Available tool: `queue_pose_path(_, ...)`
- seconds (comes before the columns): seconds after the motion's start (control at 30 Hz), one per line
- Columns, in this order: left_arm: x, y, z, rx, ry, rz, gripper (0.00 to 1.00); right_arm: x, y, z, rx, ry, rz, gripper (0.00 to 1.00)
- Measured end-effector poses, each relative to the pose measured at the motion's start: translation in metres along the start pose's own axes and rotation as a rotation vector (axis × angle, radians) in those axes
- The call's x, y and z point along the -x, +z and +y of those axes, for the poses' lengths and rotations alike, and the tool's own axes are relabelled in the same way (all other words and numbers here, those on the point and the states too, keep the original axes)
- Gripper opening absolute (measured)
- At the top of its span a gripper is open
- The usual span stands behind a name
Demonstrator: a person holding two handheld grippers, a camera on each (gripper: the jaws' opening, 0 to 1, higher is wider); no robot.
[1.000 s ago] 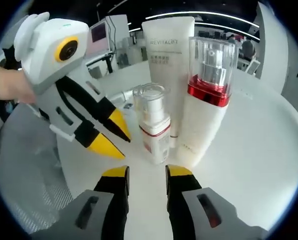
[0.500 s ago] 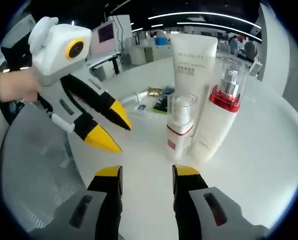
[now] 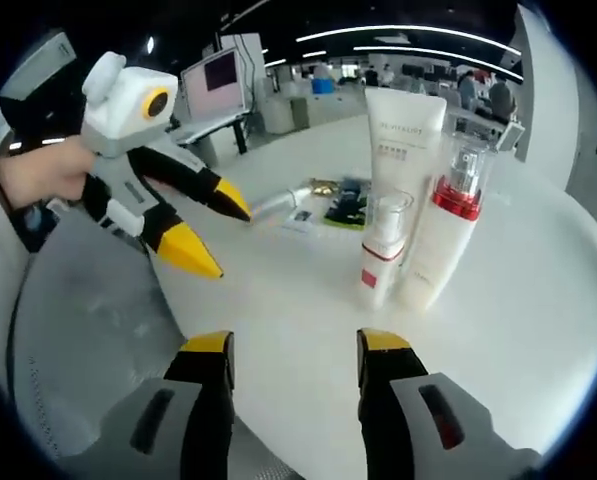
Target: Arrange the skincare products in the storage area until every visible bottle or jar stands upright without overlapping.
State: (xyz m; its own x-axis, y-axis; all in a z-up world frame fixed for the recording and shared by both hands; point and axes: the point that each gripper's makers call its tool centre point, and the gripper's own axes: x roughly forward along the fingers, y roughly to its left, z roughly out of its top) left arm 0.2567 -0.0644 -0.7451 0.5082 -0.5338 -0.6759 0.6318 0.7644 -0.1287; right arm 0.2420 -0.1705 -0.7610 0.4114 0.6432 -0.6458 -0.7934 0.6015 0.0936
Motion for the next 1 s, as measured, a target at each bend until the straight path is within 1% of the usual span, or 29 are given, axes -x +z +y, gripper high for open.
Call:
queue_pose_path(0.03, 0.003, -0.001, 0.0, 0.011, 0.002, -0.006, 0.53, 0.001, 0.0, 0.0, 0.0, 0.0, -0.001, 0.5)
queue_pose_path(0.1, 0.01, 0.0, -0.003, 0.049, 0.001, -0.039, 0.55, 0.006, 0.003, 0.003, 0.001, 0.002, -0.013, 0.52)
queue_pose_path(0.17, 0.018, -0.002, -0.004, 0.076, 0.003, -0.055, 0.56, 0.01, 0.004, 0.005, -0.003, 0.006, -0.025, 0.53)
queue_pose_path(0.3, 0.031, -0.006, -0.001, 0.125, 0.027, -0.082, 0.62, 0.016, 0.004, 0.014, -0.007, 0.02, -0.036, 0.57)
queue_pose_path(0.37, 0.04, -0.009, 0.001, 0.15, 0.044, -0.095, 0.64, 0.019, 0.004, 0.018, -0.006, 0.026, -0.038, 0.58)
queue_pose_path(0.47, 0.053, -0.013, 0.005, 0.164, 0.057, -0.105, 0.66, 0.026, 0.007, 0.024, -0.006, 0.024, -0.043, 0.61)
queue_pose_path(0.57, 0.065, -0.019, 0.013, 0.185, 0.072, -0.111, 0.7, 0.032, 0.009, 0.029, -0.029, 0.02, -0.055, 0.64)
queue_pose_path(0.63, 0.072, -0.019, 0.015, 0.202, 0.078, -0.125, 0.71, 0.034, 0.008, 0.03, -0.042, 0.016, -0.058, 0.67)
queue_pose_path(0.73, 0.084, -0.025, 0.019, 0.226, 0.077, -0.134, 0.73, 0.04, 0.007, 0.032, -0.074, 0.006, -0.067, 0.71)
queue_pose_path(0.9, 0.1, -0.033, 0.021, 0.236, 0.073, -0.147, 0.79, 0.053, 0.008, 0.035, -0.097, -0.017, -0.087, 0.76)
queue_pose_path(1.0, 0.109, -0.041, 0.014, 0.254, 0.062, -0.152, 0.81, 0.06, 0.008, 0.036, -0.107, -0.035, -0.094, 0.78)
